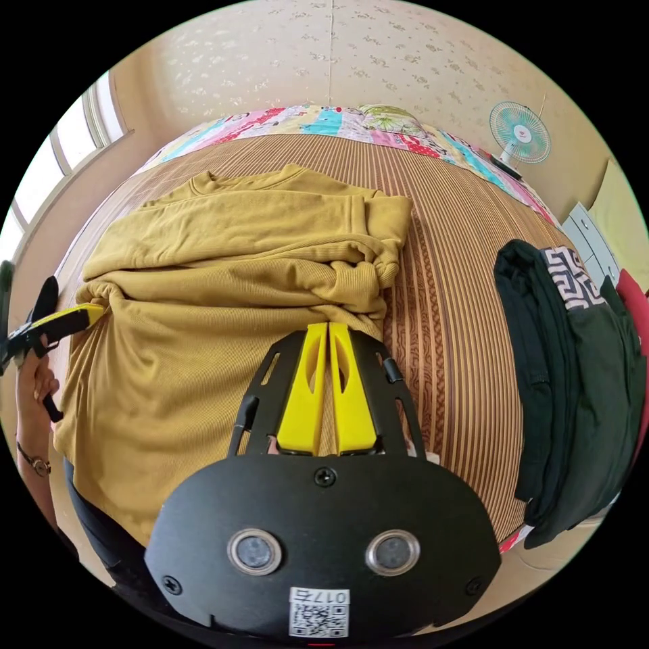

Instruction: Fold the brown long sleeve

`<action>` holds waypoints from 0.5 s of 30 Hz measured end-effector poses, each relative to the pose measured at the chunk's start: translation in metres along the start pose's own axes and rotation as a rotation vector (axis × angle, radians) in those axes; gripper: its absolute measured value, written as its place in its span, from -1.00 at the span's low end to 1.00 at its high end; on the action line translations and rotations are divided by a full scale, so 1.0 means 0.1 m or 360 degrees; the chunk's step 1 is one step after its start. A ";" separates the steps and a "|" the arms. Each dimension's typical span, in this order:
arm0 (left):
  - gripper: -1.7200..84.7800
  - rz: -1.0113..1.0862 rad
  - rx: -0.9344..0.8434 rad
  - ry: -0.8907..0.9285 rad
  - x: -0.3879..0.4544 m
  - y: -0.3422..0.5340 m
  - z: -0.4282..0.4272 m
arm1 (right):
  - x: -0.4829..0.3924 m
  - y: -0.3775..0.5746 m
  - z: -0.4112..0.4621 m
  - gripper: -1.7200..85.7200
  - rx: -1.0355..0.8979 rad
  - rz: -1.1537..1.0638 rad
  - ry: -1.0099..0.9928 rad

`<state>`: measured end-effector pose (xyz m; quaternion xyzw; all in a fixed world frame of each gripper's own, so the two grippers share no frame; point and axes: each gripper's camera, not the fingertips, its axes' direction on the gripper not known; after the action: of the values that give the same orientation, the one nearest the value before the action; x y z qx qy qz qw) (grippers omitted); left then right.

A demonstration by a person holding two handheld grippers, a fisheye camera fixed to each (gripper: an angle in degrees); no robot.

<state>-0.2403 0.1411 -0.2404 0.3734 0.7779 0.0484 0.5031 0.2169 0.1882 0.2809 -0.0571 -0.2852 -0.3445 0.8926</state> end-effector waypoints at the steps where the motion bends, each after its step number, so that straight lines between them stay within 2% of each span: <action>1: -0.92 0.0015 0.0127 0.0079 -0.07 0.26 -0.24 | 0.00 -0.01 -0.02 -0.95 0.0007 -0.0003 0.0008; 4: -0.79 -0.0095 0.0326 0.0162 -0.36 0.99 -0.81 | 0.02 -0.02 -0.07 -0.95 0.0022 -0.0010 0.0027; 8: -0.69 -0.0275 0.0244 0.0116 -0.69 1.84 -1.17 | 0.09 -0.06 -0.16 -0.95 0.0025 -0.0007 0.0025; 12: -0.68 -0.0393 0.0140 0.0121 -0.93 2.23 -1.19 | 0.15 -0.08 -0.27 -0.95 0.0028 -0.0016 0.0038; 15: -0.74 -0.0453 0.0196 0.0185 -1.15 2.34 -1.27 | 0.31 -0.03 -0.52 -0.94 0.0095 -0.0068 -0.0117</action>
<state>-0.1949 0.2746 0.0134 0.2860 0.8522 -0.0497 0.4353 0.2581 0.1521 0.2541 -0.0370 -0.3289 -0.3525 0.8753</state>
